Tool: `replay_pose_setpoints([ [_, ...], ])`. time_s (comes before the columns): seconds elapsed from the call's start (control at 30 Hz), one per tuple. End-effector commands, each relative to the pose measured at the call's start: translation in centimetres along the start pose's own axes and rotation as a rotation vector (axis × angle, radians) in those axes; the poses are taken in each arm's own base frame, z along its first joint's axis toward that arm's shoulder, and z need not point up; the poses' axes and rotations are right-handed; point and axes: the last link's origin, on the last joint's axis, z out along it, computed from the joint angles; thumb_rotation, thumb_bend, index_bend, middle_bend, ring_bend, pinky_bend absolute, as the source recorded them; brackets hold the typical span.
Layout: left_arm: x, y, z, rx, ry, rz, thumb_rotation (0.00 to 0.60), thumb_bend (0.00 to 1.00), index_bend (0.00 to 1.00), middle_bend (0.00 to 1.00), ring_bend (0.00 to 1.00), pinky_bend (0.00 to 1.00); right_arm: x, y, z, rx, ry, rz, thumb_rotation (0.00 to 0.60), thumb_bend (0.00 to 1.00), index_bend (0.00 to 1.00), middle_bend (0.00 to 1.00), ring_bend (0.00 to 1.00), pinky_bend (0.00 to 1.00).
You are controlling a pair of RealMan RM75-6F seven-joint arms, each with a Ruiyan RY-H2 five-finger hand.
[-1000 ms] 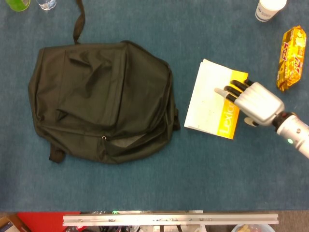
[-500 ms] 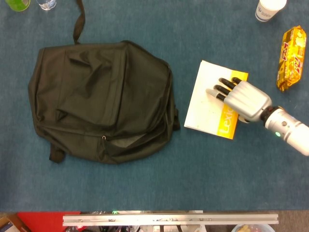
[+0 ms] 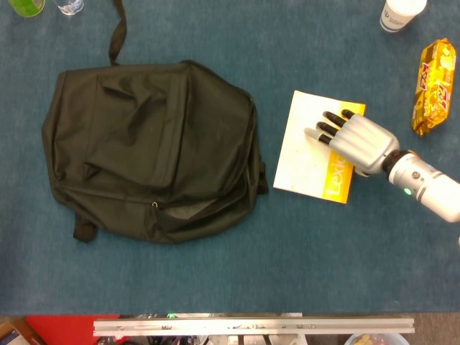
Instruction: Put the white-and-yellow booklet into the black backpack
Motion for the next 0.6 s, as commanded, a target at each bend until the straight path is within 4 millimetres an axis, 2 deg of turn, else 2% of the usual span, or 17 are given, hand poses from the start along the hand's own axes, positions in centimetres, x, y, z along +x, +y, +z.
replay_pose_setpoints([
  [0.03,0.0,0.0,0.0,0.0,0.0,0.002,0.6,0.26,0.17,0.21,0.13,0.24,0.0,0.1,-0.1,-0.001,-0.003,-0.004,0.6,0.12,0.0,0.16,0.08,0.23],
  [0.6,0.0,-0.2,0.0,0.007,0.004,-0.002,0.6,0.26,0.17,0.21,0.13,0.24,0.2,-0.2,1.1,0.007,-0.009,-0.013,0.6,0.12,0.0,0.16,0.08,0.23],
])
